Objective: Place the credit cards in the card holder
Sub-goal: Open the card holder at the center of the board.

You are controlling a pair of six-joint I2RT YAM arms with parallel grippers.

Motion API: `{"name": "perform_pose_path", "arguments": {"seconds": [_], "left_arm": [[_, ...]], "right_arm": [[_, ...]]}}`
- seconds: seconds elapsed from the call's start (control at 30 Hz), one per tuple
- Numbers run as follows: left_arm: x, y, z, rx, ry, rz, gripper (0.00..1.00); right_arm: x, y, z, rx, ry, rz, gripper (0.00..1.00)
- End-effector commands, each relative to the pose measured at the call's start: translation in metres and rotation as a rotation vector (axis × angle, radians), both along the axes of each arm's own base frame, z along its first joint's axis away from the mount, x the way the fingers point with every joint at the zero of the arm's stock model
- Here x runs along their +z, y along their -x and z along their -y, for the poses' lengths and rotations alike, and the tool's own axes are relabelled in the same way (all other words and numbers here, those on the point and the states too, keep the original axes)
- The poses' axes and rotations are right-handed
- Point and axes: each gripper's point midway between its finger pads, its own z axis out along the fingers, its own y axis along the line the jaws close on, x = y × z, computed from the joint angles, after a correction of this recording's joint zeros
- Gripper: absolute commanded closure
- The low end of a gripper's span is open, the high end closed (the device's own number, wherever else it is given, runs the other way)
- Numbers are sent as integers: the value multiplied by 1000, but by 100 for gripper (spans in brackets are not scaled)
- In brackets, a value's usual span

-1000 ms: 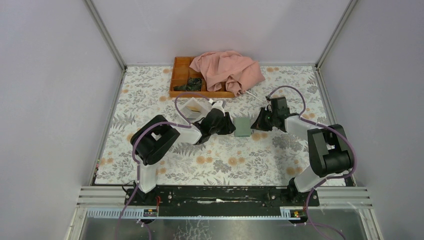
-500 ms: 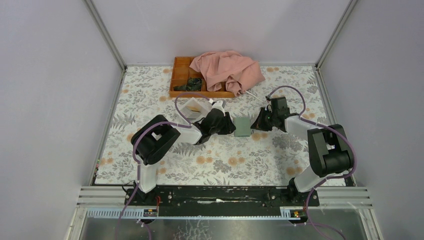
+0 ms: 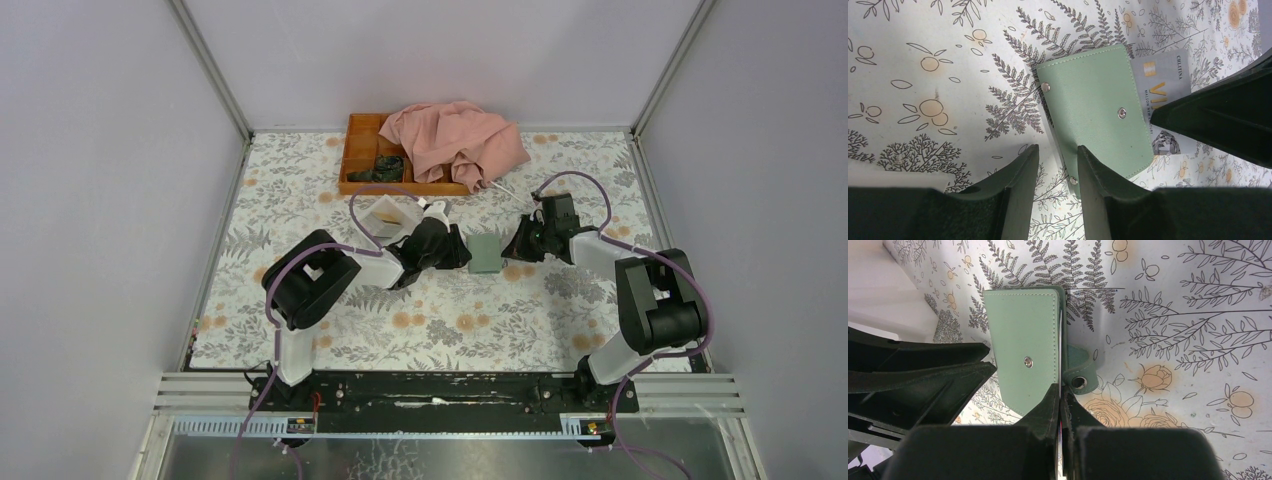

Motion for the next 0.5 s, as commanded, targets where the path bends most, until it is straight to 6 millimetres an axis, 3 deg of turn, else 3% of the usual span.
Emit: {"name": "perform_pose_path", "arguments": {"seconds": [0.0,0.47], "left_arm": [[-72,37,-39,10,-196,-175,57],[-74,39,-42,15,-205,-177,57]], "right_arm": [[16,-6,-2,1,-27,53,100],[20,-6,-2,1,-36,66,100]]}}
